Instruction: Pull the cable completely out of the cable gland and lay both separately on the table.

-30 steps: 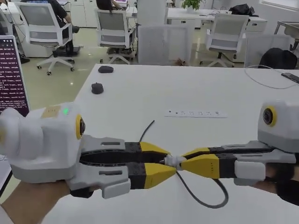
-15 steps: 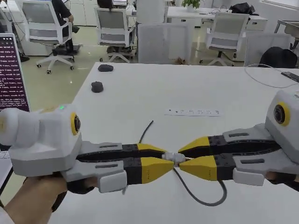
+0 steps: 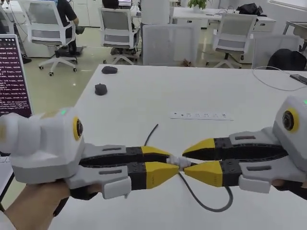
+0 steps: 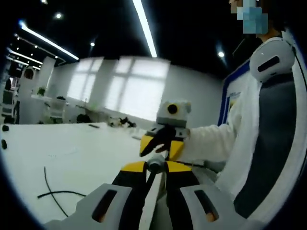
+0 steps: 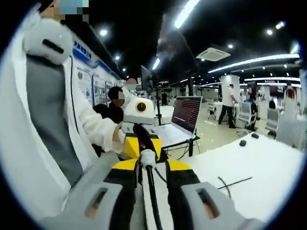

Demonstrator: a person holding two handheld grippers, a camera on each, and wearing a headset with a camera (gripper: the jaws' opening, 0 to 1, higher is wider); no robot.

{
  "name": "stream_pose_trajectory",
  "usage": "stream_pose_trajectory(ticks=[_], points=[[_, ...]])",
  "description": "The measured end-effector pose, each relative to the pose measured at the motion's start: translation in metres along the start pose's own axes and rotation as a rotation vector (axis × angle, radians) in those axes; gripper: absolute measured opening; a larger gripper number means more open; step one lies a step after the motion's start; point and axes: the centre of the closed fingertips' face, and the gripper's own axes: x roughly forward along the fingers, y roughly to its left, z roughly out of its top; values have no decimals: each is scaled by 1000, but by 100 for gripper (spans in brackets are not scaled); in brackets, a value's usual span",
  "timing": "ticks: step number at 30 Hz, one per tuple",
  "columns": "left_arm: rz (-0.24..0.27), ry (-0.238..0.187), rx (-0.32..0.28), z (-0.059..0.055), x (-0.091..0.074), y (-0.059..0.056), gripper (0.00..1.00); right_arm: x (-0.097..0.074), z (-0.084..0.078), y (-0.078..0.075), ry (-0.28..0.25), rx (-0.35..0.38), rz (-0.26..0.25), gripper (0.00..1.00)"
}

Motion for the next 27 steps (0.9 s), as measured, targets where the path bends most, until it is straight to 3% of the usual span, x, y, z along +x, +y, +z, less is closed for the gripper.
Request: stream_pose_trajectory(ticks=[4,10,14,19,24,27], points=[[1,-2,85,0,1,-5,15,-5,2,1,-54,198,49,25],[6,-16,144,2,0,-9,15,-7,-3,5,-69,304,85,21],[6,-21,168,2,0,-10,15,-1,-10,12,-39,328,115,18],[4,-16,177,2,1,-12,15,1,-9,14,-53,372,135,12],[5,-4,187,0,-1,-10,15,3,-10,15,-35,329,130,12],[15,-19,130,0,-4,-5,15,4,-9,13,-40,268,112,11]])
